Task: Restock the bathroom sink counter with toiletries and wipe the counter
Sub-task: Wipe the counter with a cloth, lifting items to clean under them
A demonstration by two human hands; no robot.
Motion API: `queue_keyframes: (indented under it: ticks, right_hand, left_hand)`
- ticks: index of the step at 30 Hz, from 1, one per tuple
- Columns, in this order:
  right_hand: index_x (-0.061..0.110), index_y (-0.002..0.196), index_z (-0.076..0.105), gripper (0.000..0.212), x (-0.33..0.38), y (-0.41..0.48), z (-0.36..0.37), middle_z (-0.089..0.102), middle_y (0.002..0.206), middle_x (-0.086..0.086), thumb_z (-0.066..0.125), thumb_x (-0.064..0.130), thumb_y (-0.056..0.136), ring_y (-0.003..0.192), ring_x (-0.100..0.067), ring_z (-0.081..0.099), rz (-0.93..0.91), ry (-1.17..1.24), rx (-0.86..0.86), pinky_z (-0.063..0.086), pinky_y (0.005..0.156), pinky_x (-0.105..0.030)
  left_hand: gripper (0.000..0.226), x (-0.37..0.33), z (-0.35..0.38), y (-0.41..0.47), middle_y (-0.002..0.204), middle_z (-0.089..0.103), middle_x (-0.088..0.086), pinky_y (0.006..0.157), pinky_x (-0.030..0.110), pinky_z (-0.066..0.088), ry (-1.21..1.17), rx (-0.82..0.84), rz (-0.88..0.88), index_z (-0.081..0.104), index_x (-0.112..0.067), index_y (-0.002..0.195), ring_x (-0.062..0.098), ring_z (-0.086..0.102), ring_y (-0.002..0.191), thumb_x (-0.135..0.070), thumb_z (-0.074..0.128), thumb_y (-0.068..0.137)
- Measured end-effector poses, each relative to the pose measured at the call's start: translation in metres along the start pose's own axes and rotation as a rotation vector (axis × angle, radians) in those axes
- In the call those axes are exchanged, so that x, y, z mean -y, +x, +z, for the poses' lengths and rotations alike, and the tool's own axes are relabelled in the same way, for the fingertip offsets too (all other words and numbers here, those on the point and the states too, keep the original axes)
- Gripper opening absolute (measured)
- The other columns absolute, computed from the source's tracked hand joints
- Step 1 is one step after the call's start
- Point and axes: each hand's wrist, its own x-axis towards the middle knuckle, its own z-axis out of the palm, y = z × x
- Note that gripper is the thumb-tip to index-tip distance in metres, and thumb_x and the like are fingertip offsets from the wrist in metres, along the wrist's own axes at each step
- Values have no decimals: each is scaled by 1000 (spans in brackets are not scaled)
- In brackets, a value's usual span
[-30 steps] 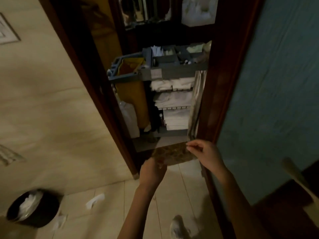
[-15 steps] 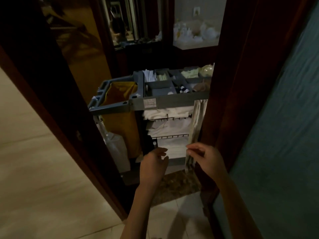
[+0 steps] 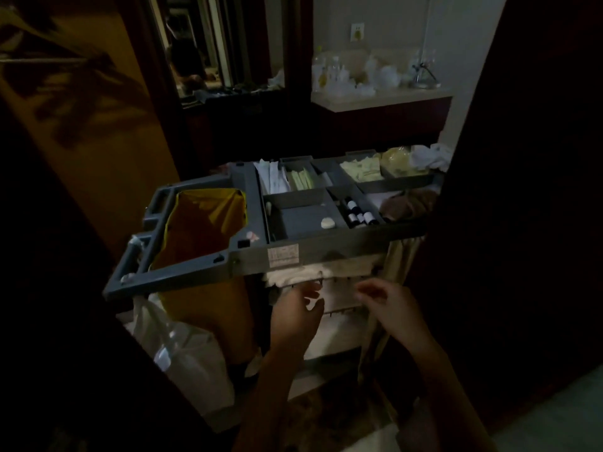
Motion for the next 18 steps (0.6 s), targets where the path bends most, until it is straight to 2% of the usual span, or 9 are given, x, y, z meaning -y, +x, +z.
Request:
queue_keyframes:
  ticks: [2,6,9,12,16,18]
  right_hand:
    - [25,102,69,16,6,33,6,68,97,12,68,26,87,93,-3,62,10,20,-41,50,84,-24]
    - [28,99,69,12,8,80,13,67,96,16,68,26,87,92,1,61,46,60,-81,49,79,-19]
    - [30,97,69,11,3,98,12,68,95,16,68,26,87,92,2,61,102,86,-138,50,78,-20]
    - [32,95,69,10,-3,109,4,67,95,18,66,24,88,91,3,61,164,104,-191,47,74,-16]
    - [37,94,69,17,-16,126,-9,70,97,13,64,21,90,96,-2,64,237,149,-261,53,83,-28]
    - [37,95,68,18,-21,141,-12,70,98,13,63,20,91,97,-2,63,243,152,-306,53,85,-28]
  left_hand:
    - [23,5,-7,35,104,64,-14,77,7,42,-11,10,27,64,-25,114,1,58,96,-21,60,92]
    - [25,12,-4,96,106,69,-6,81,20,51,6,73,95,67,-21,113,6,63,96,-18,63,89]
    - [25,9,9,131,106,70,-5,77,15,47,6,135,169,68,-19,111,5,62,93,-12,63,88]
    - [28,5,24,157,110,68,-7,85,16,47,-21,216,215,68,-21,112,3,62,98,-11,59,88]
    - [29,1,49,190,112,67,-3,82,11,38,-50,289,240,67,-17,116,10,61,105,-20,52,91]
    - [27,-3,58,205,109,68,-1,82,18,44,-82,303,242,68,-15,113,14,63,103,-19,53,92]
